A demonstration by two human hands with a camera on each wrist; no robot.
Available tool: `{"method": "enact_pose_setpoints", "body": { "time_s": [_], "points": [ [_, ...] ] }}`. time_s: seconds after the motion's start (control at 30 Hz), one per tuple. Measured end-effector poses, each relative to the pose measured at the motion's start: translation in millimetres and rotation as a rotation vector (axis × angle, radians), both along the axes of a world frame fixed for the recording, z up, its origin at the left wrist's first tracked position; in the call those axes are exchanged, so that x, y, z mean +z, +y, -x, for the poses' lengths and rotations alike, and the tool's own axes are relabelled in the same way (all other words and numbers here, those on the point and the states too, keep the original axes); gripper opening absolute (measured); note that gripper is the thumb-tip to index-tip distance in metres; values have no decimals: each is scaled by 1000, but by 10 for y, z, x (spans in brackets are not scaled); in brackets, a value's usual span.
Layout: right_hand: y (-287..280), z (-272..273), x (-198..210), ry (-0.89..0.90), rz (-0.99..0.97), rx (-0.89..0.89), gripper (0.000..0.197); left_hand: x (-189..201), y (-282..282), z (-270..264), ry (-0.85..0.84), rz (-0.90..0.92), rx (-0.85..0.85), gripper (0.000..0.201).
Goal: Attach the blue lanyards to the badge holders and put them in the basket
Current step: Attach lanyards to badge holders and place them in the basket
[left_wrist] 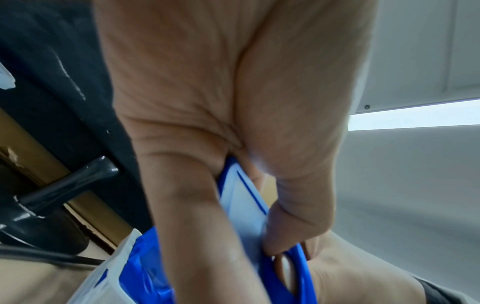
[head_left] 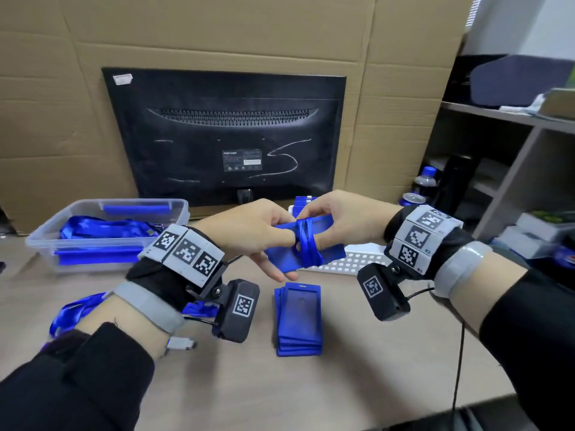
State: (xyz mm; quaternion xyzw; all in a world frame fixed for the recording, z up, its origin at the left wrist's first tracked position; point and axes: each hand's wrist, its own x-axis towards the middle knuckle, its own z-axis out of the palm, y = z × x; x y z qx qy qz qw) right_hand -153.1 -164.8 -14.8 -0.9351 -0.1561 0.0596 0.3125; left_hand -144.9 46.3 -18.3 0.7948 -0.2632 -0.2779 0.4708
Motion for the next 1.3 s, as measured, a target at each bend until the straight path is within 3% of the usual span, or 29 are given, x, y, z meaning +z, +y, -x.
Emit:
{"method": "enact_pose_setpoints", "body": {
  "time_s": [0.2, 0.37, 0.63, 0.83, 1.0, 1.13, 1.3],
  "points": [
    [-297, 98, 2, 54, -134, -67, 41, -45, -242, -1, 45, 88, -29, 33],
    [-442, 185, 46, 176, -355, -188, 24, -69, -371, -30, 71, 195, 70, 46],
    [-593, 203, 123, -24, -452, -428, 25, -34, -548, -13, -36, 231, 183, 45],
    [-690, 107, 242, -241, -352, -515, 13, -85, -599, -215, -91, 204, 420, 47],
    [-906, -92, 254, -362, -11, -644, 14, -138, -598, -415, -88, 127, 517, 47],
    [-1062, -269, 133, -346, 200, -668, 16, -234, -667, -551, -61, 100, 582, 48],
    [-1102, -511, -59, -248, 318, -605, 21, -364, -743, -706, 48, 96, 640, 55]
  ]
}}
